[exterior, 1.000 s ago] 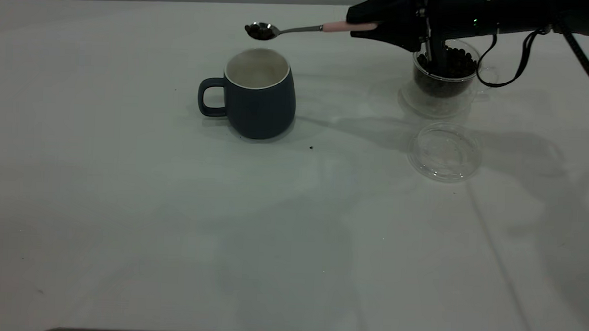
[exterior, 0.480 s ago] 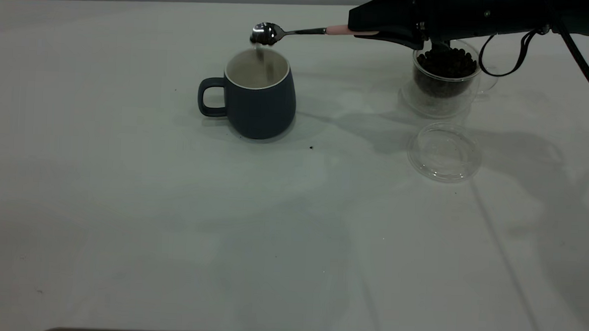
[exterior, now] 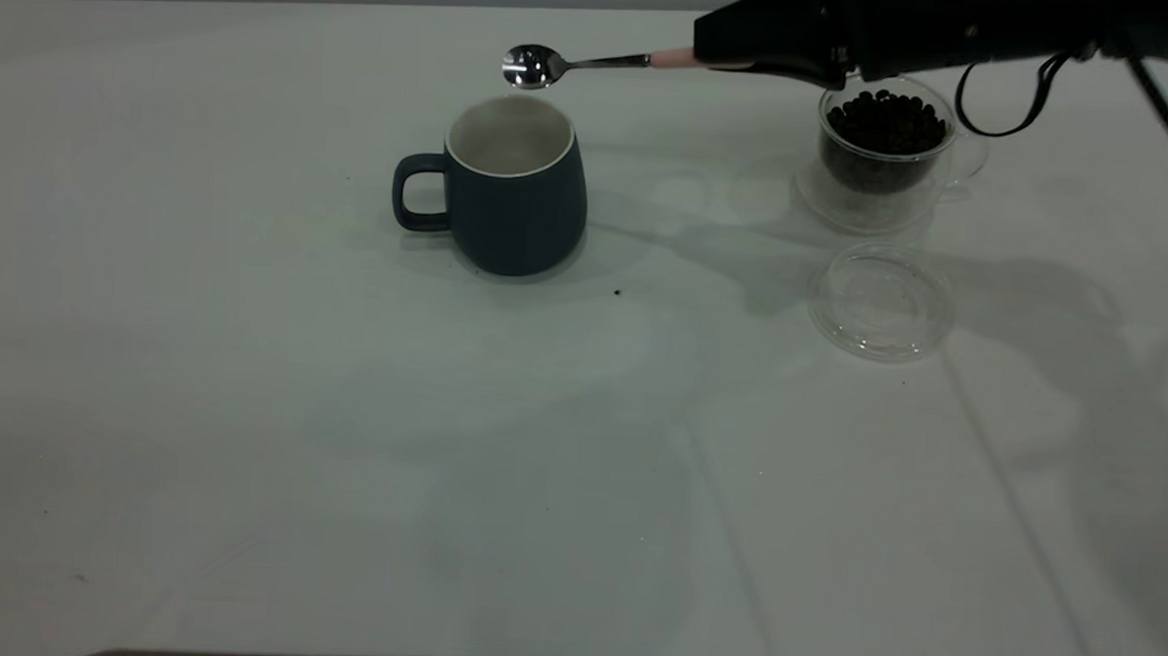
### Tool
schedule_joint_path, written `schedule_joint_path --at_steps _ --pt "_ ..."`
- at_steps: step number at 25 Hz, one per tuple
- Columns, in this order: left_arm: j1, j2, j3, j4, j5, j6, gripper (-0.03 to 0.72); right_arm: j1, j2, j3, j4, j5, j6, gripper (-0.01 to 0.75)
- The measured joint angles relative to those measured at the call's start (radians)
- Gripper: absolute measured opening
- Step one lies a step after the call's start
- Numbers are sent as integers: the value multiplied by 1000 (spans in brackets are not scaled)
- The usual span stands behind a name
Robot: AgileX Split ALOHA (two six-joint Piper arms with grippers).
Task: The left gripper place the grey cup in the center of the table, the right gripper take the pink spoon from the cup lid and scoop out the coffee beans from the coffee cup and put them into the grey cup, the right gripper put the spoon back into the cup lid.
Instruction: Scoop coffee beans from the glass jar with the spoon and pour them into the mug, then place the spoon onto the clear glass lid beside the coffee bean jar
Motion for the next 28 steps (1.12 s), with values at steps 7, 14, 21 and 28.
schedule_joint_path --at_steps 7,14,21,28 --pt "0 0 0 0 0 0 586 -86 -182 175 -46 6 246 110" --pt "0 0 0 0 0 0 586 -269 -257 519 59 16 213 110" --pt "0 0 0 0 0 0 586 -455 -261 694 78 -5 152 110" --pt "0 0 0 0 0 1 586 -527 -220 699 85 -86 150 110"
